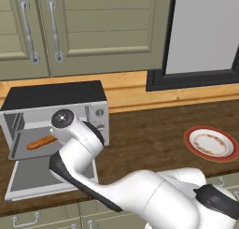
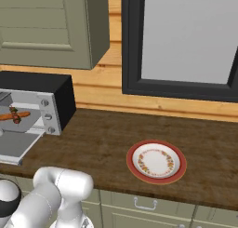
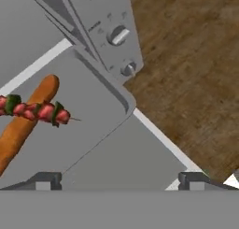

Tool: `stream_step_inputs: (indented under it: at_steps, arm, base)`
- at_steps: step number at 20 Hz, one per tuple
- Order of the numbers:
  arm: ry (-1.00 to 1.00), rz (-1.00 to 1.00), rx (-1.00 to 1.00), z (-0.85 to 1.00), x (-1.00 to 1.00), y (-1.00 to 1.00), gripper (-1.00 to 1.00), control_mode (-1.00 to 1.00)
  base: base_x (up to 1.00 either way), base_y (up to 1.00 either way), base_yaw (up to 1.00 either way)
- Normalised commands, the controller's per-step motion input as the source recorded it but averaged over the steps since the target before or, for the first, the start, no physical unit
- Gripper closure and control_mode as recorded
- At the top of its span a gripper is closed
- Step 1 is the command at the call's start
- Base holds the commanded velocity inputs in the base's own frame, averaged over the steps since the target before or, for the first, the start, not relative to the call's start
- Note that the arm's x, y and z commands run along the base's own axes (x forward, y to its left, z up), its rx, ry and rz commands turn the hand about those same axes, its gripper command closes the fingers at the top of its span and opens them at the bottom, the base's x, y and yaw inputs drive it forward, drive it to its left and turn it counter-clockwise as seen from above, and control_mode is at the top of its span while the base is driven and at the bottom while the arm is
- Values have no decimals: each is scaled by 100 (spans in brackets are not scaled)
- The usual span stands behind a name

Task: Pick up the kebab skewer and baguette bread, and place them inside the toaster oven. Close the toaster oven door and start by setting the timer.

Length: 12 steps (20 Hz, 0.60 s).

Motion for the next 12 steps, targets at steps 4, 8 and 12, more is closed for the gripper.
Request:
stream_step_inputs:
  at_steps: [4, 8, 12]
  arm:
    - [4, 59, -33, 0, -31, 0, -100, -100]
    - [0, 47, -19, 0, -13, 6, -100, -100]
    - [-6, 25, -1, -4, -17, -8, -100, -100]
  base:
    - [0, 0, 0]
    - [0, 0, 0]
    - [0, 0, 0]
